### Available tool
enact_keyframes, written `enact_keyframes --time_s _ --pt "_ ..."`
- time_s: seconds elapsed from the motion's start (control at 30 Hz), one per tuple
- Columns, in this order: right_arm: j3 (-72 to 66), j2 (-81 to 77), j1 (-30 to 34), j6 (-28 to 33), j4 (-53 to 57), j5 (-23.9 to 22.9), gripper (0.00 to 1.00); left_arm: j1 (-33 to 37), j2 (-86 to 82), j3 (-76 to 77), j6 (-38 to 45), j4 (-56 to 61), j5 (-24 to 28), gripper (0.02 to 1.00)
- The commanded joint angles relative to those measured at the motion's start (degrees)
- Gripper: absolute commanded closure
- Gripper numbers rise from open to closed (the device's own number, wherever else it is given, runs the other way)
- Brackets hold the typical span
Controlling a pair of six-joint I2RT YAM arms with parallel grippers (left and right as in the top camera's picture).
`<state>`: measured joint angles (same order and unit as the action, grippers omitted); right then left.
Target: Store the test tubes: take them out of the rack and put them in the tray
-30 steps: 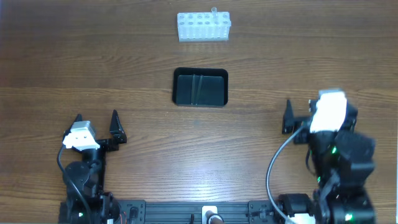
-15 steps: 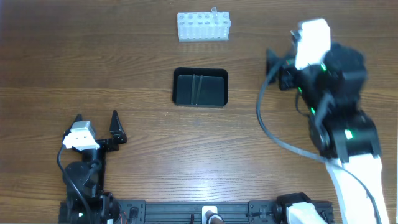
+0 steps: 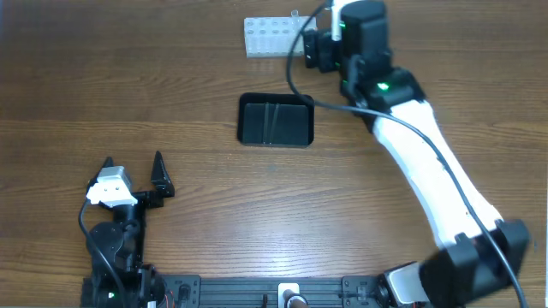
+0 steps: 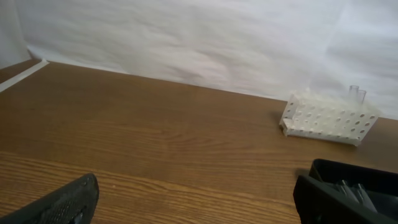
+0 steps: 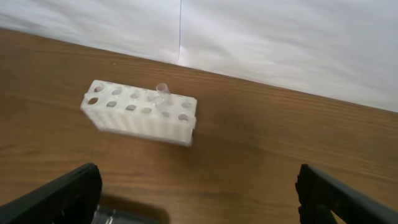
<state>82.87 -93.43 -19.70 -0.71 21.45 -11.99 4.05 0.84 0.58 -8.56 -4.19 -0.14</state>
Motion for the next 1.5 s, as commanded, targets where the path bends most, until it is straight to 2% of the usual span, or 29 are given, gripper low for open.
enact_keyframes --time_s 0.03,0.17,0.3,0.73,0.83,0.97,1.13,1.27,1.5 --pt "3.7 -5.7 -1.1 -3.7 -3.2 -4.2 0.007 0.3 -0.5 -0.2 0.9 -0.2 0.8 0.020" --pt "6.0 -11.1 -1.5 -7.3 -5.9 -6.7 0.007 0.3 -0.5 -0.2 0.9 -0.2 0.8 0.023" --pt "8.9 -17.1 -2.1 -7.6 -9.0 -9.1 0.009 0.3 -0.5 -0.2 0.8 -0.2 0.8 0.023" --pt "23.8 -33.4 -3.7 -7.6 -10.5 -9.2 0.016 0.3 -0.5 -0.2 0.9 -0.2 0.8 0.020" --pt "25.9 -35.7 -3.9 -7.7 -10.4 -9.7 0.040 0.3 -0.5 -0.2 0.8 -0.2 0.8 0.023" --pt "26.7 -37.6 -4.0 -10.2 -10.3 -13.2 0.042 0.3 -0.5 -0.2 0.8 -0.2 0.8 0.020" --pt "26.8 -38.9 -4.0 -10.2 -10.1 -13.2 0.042 0.3 -0.5 -0.2 0.8 -0.2 0.8 0.020" --pt "26.8 -39.5 -4.0 -10.2 -10.3 -13.1 0.095 0.3 -0.5 -0.2 0.8 -0.2 0.8 0.020" --pt "26.8 -40.0 -4.0 -10.2 -9.6 -13.2 0.110 0.3 -0.5 -0.2 0.8 -0.2 0.8 0.020"
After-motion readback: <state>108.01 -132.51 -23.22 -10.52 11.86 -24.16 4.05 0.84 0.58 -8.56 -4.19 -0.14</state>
